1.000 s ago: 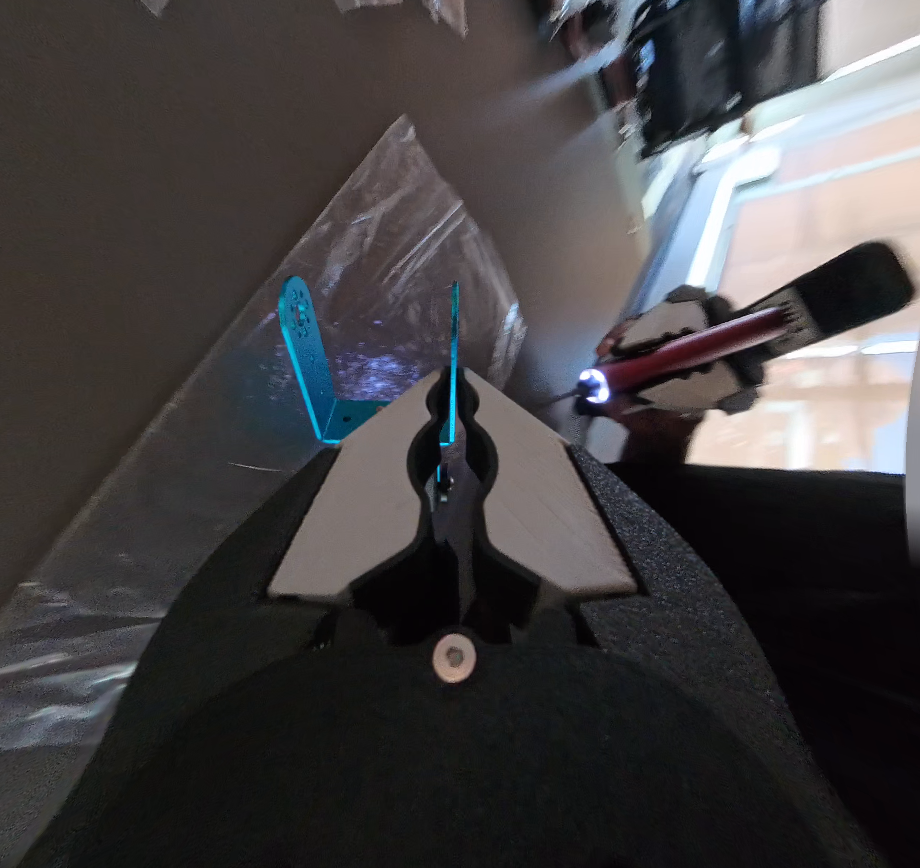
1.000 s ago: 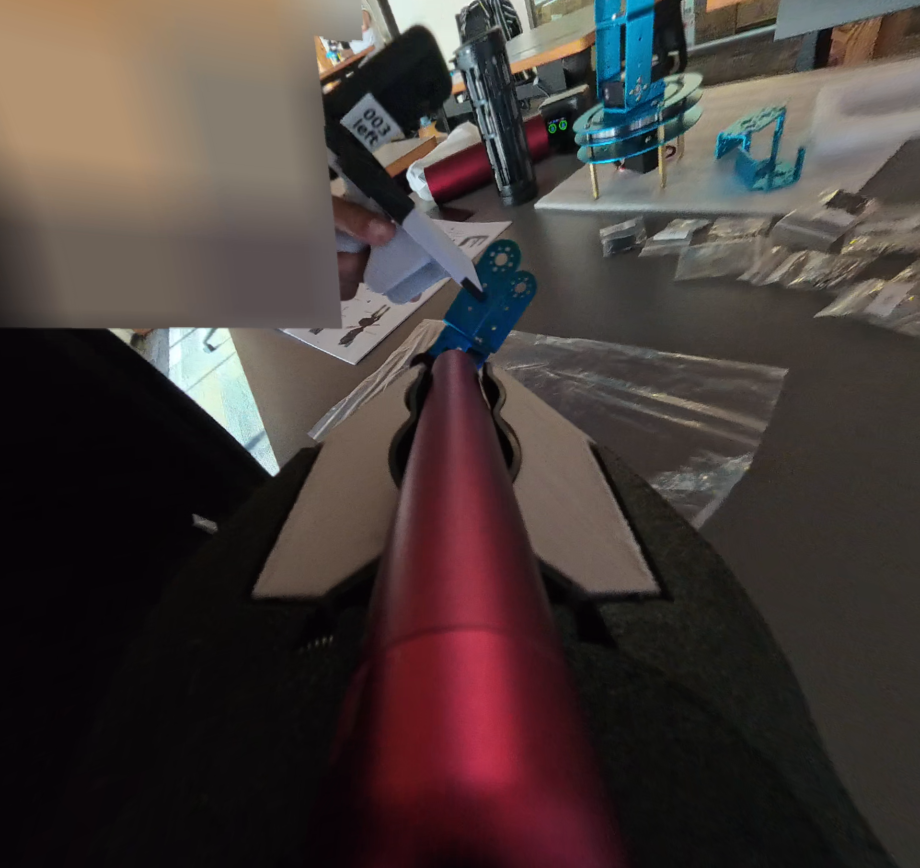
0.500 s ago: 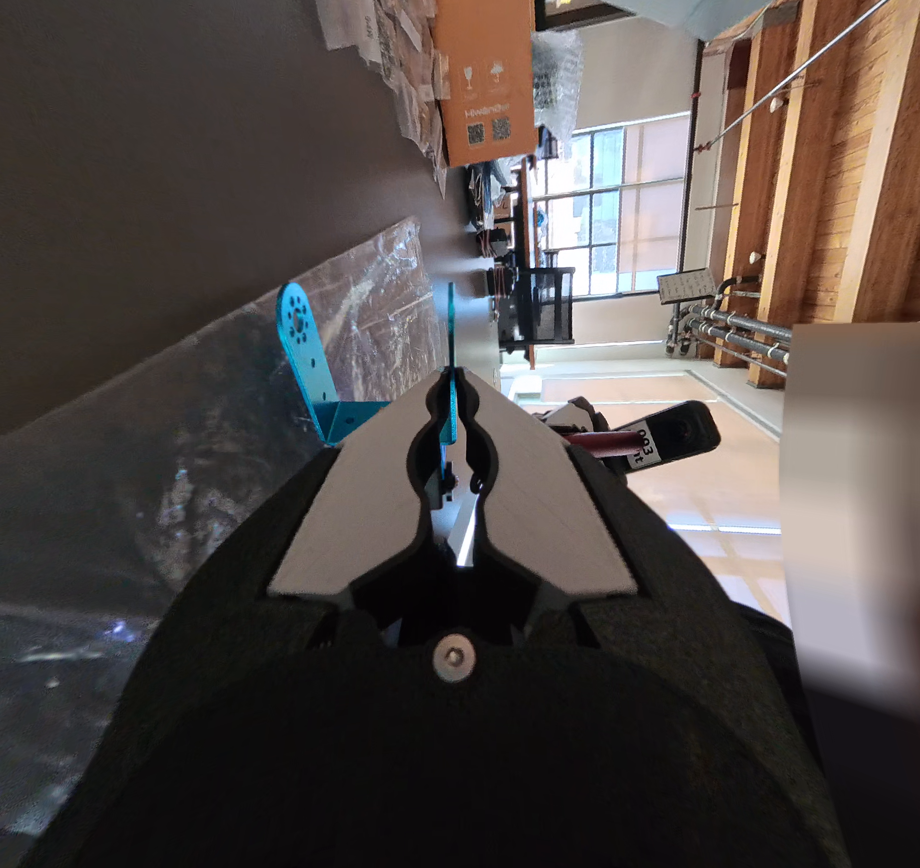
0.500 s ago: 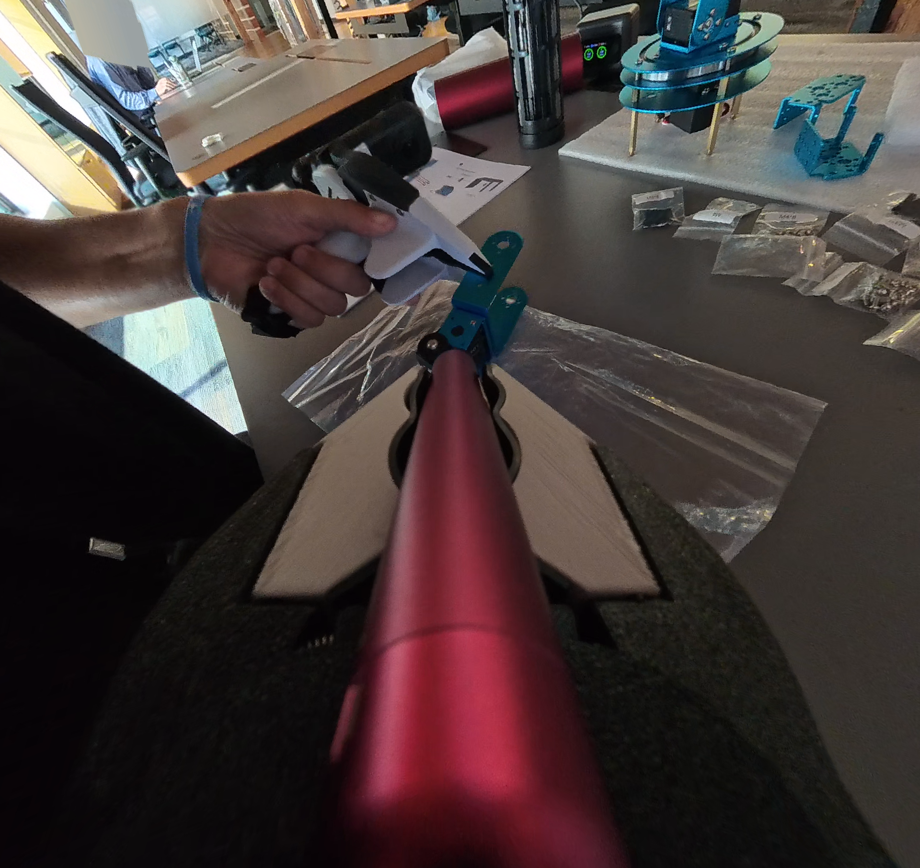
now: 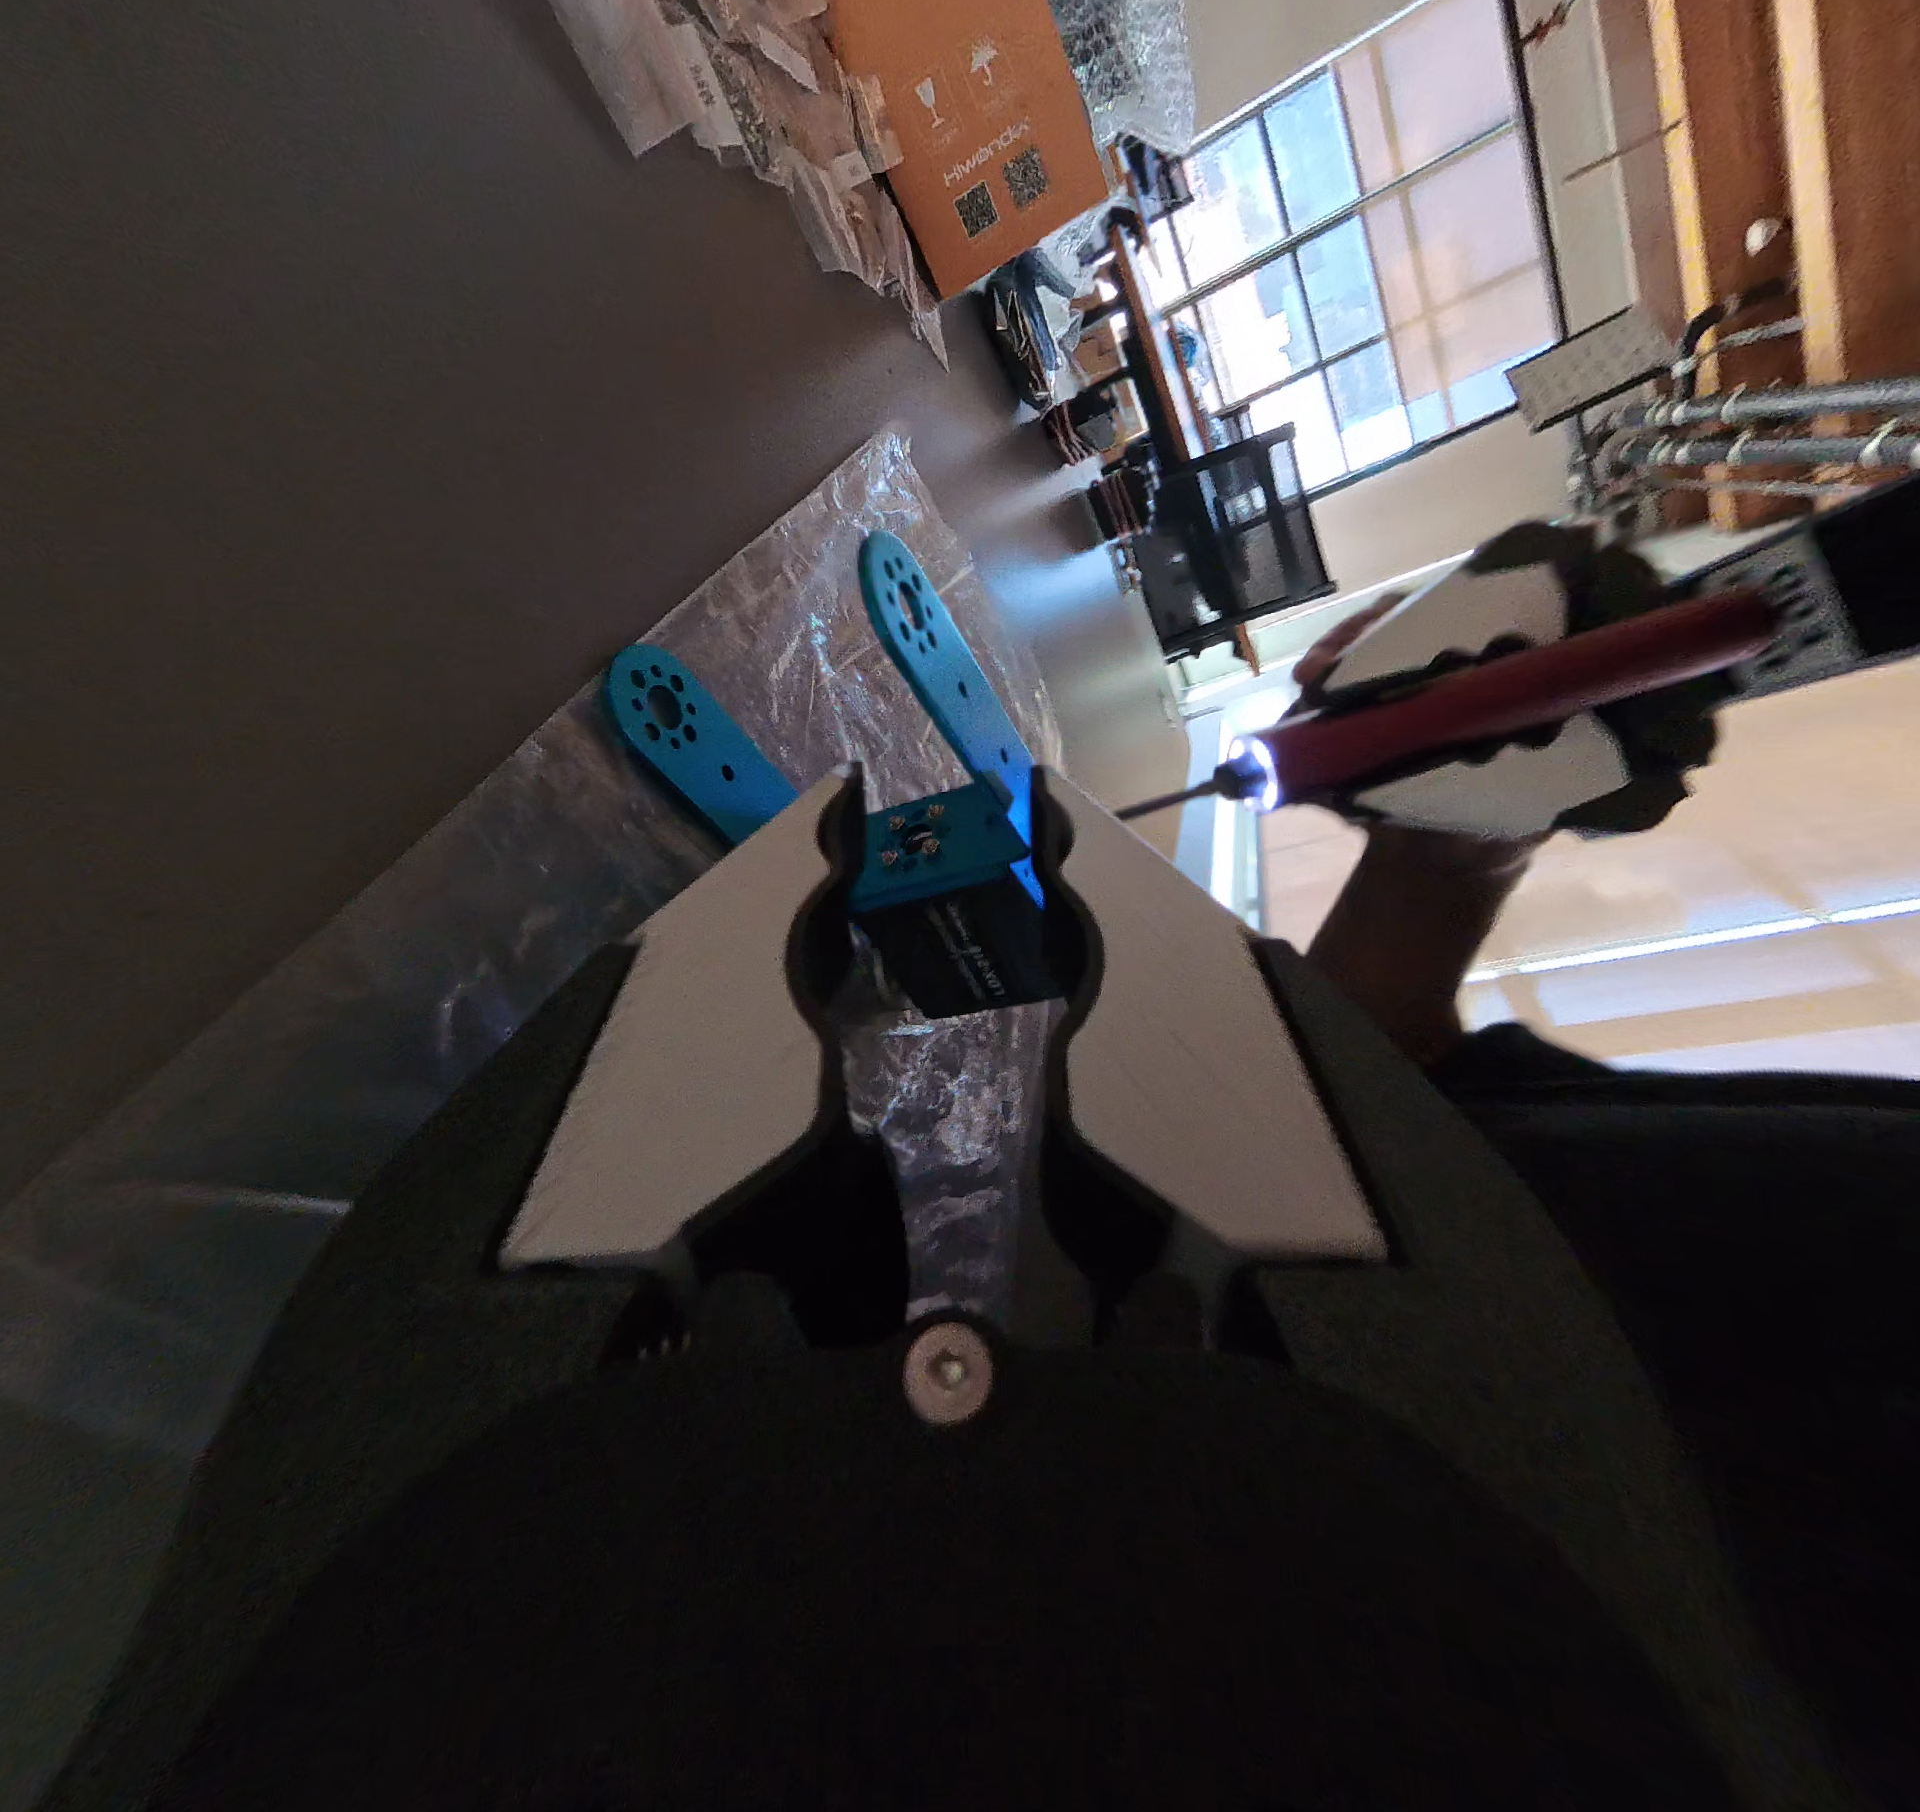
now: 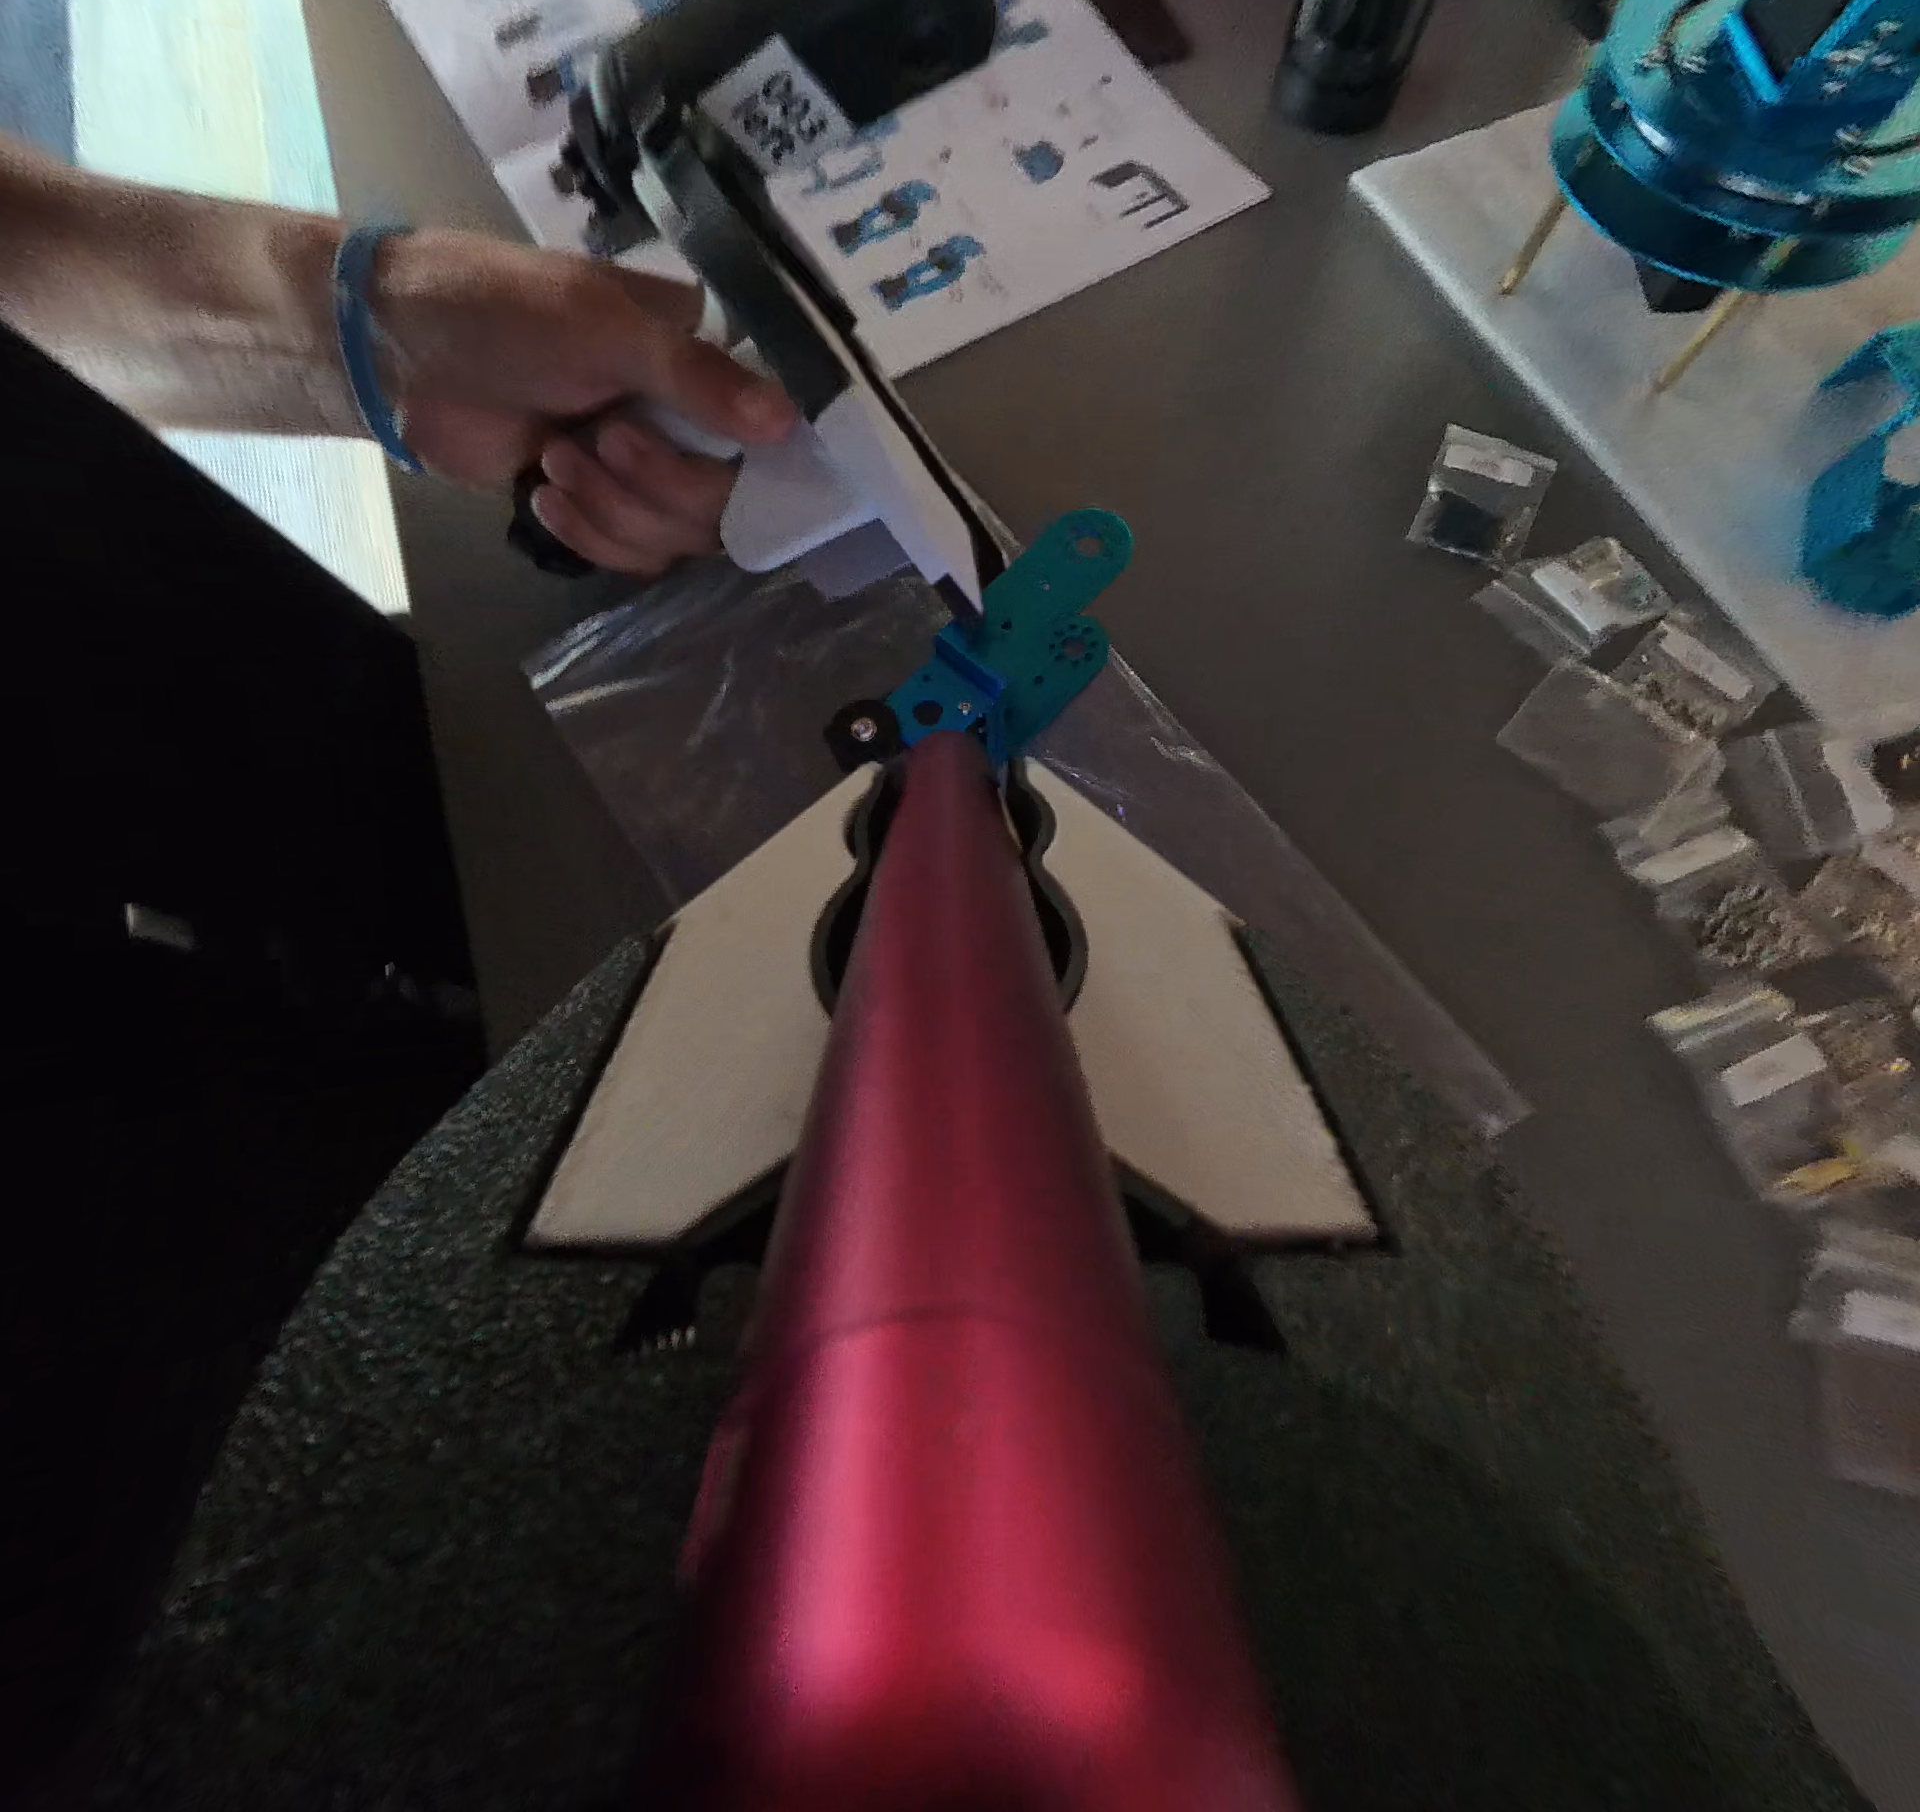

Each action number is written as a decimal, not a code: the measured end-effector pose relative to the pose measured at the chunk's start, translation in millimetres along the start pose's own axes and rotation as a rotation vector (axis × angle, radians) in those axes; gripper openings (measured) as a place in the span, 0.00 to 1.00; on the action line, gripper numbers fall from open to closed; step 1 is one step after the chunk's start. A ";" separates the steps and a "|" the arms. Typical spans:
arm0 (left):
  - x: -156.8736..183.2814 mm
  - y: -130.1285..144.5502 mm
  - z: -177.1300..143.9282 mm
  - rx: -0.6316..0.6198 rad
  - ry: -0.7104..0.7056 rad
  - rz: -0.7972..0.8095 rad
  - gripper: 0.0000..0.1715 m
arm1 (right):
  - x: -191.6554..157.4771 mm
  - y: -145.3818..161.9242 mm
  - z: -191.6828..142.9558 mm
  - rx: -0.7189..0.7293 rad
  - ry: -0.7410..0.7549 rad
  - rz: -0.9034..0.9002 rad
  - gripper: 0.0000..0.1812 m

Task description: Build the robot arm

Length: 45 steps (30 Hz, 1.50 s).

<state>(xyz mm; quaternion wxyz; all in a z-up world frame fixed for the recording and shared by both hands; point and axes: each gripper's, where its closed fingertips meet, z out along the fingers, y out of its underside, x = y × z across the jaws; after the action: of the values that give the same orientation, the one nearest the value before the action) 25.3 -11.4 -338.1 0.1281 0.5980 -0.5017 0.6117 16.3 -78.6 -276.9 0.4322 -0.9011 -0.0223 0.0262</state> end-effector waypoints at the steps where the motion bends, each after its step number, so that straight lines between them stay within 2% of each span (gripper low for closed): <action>1: 2.5 1.1 -2.6 0.000 -0.005 0.047 0.22 | -0.2 -2.7 1.4 -0.027 -0.023 -0.034 0.13; 3: 9.5 6.1 -8.8 -0.027 -0.020 0.175 0.28 | 1.7 -9.0 3.1 -0.058 -0.068 -0.085 0.12; 4: 13.0 9.7 -12.0 -0.047 -0.034 0.257 0.35 | 3.3 -11.5 3.8 -0.070 -0.086 -0.111 0.12; 7: 18.2 19.7 -15.7 -0.092 -0.108 0.542 0.48 | 8.8 -17.4 5.4 -0.097 -0.124 -0.164 0.12; 9: 18.1 24.1 -11.6 -0.106 -0.164 0.691 0.51 | 8.6 -21.6 5.5 -0.092 -0.155 -0.194 0.12; 11: 21.7 27.0 -5.0 -0.113 -0.175 0.768 0.52 | 8.3 -22.6 6.1 -0.111 -0.179 -0.205 0.12; 13: 23.3 33.9 2.7 -0.161 -0.159 0.814 0.52 | 7.3 -22.4 8.0 -0.132 -0.205 -0.213 0.12; 17: 11.7 36.3 15.0 -0.241 -0.222 0.908 0.52 | 9.9 -17.1 14.7 -0.185 -0.231 -0.242 0.12; 22: 3.1 36.1 24.4 -0.282 -0.251 0.915 0.49 | 10.4 -16.7 14.8 -0.235 -0.266 -0.249 0.13; 26: 3.3 40.8 30.0 -0.308 -0.238 0.914 0.33 | 11.8 -17.6 13.5 -0.247 -0.271 -0.256 0.13; 30: 3.1 40.7 28.9 -0.305 -0.241 0.898 0.33 | 12.8 -20.6 13.8 -0.197 -0.257 -0.256 0.12; 32: 3.4 39.3 24.5 -0.287 -0.261 0.880 0.35 | 9.1 -27.8 10.9 -0.116 -0.273 -0.227 0.12; 33: 4.0 36.8 19.0 -0.271 -0.278 0.879 0.41 | 6.1 -31.9 9.0 -0.066 -0.282 -0.216 0.12; 37: 14.6 12.5 -17.2 -0.154 -0.389 0.922 0.41 | -1.3 -41.5 5.8 0.065 -0.263 -0.197 0.12; 39: 37.6 4.5 -19.9 -0.076 -0.367 1.012 0.40 | -6.6 -41.9 8.4 0.087 -0.264 -0.194 0.12; 41: 58.0 7.8 -8.4 -0.041 -0.335 1.151 0.37 | -13.3 -43.1 12.7 0.105 -0.279 -0.181 0.12; 44: 61.3 6.3 9.3 -0.014 -0.436 1.349 0.31 | -19.6 -43.4 17.0 0.117 -0.298 -0.155 0.12; 45: 63.8 2.2 11.6 0.024 -0.473 1.398 0.24 | -19.8 -42.8 17.5 0.119 -0.294 -0.149 0.11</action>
<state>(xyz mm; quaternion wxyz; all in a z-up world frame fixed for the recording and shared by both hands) 14.6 -49.6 -286.8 -0.4098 0.2562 -0.7732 0.4106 -5.3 -39.5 -253.9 0.4775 -0.8563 -0.1504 0.1267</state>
